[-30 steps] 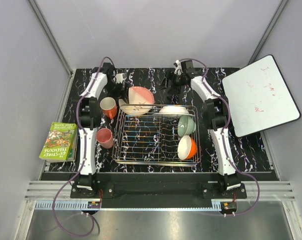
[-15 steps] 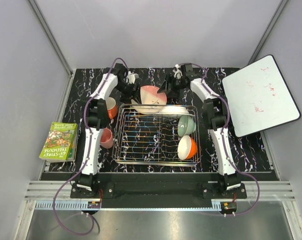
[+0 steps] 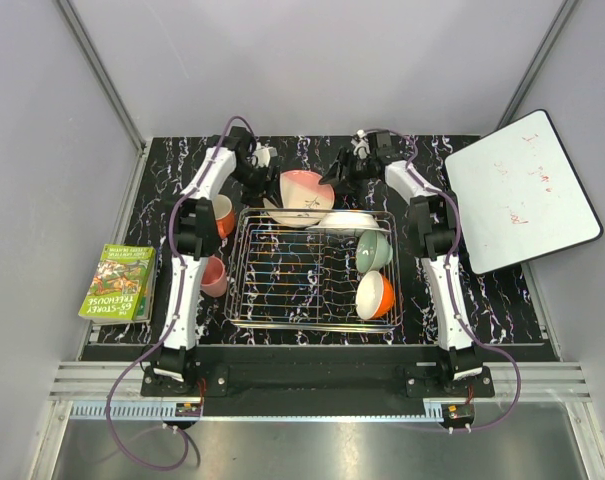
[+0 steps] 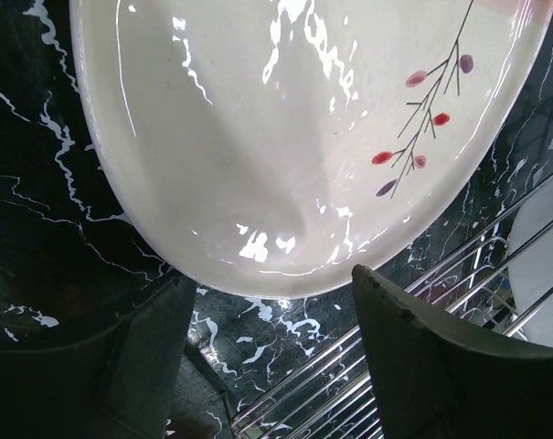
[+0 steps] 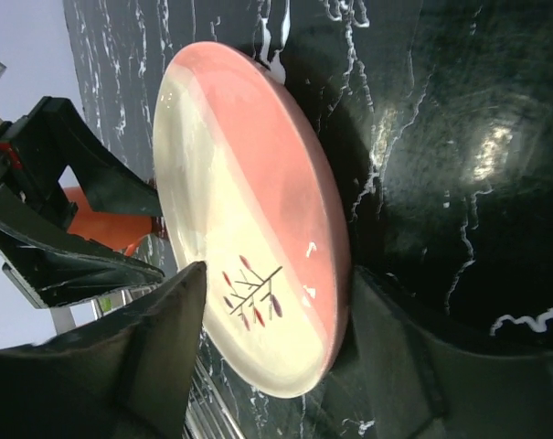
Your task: Load the mixed dishes into the dish rack
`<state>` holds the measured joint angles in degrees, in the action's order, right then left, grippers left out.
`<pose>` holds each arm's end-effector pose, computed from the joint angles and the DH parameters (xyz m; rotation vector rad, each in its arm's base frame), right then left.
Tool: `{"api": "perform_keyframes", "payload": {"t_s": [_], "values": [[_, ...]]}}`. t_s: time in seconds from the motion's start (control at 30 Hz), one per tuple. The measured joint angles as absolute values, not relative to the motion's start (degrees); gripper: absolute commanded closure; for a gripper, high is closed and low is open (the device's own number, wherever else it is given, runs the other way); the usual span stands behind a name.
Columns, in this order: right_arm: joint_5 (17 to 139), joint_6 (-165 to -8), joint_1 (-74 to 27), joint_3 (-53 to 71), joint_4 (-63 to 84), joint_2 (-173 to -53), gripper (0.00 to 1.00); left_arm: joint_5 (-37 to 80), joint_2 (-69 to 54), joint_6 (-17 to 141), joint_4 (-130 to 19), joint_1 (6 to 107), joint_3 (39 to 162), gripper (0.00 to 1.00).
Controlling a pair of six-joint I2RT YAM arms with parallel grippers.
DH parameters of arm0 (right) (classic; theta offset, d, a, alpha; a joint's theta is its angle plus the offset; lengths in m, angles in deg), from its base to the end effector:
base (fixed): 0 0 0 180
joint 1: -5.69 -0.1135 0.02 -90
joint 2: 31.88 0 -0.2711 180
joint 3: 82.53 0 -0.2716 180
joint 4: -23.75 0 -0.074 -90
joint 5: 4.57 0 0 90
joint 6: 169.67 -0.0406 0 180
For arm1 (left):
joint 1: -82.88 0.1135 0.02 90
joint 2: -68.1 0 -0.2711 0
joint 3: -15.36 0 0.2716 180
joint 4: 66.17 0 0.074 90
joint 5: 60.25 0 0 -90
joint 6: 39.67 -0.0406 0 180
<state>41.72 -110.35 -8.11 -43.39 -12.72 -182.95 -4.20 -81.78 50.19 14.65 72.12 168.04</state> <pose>0.5716 0.1693 0.1213 -0.0262 2.4599 1.2671 0.5343 -0.1246 0.1575 0.3625 2.8362 -0.8964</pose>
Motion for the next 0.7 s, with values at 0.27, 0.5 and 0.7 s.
{"api": "perform_keyframes", "payload": {"t_s": [0.27, 0.5, 0.7], "values": [[42.5, -113.1, -7.3, -40.9, -7.7, -184.2, 0.81, -2.5, -82.0, 50.3, 14.7, 71.4, 168.4, 0.34], [41.6, -112.5, -7.0, -40.1, -5.6, -184.5, 1.00, -1.5, -82.0, 50.3, 14.5, 71.1, 168.1, 0.37], [41.1, -113.0, -7.0, -39.3, -2.2, -184.5, 0.67, -0.9, -82.0, 50.9, 14.4, 71.1, 168.1, 0.43]]}}
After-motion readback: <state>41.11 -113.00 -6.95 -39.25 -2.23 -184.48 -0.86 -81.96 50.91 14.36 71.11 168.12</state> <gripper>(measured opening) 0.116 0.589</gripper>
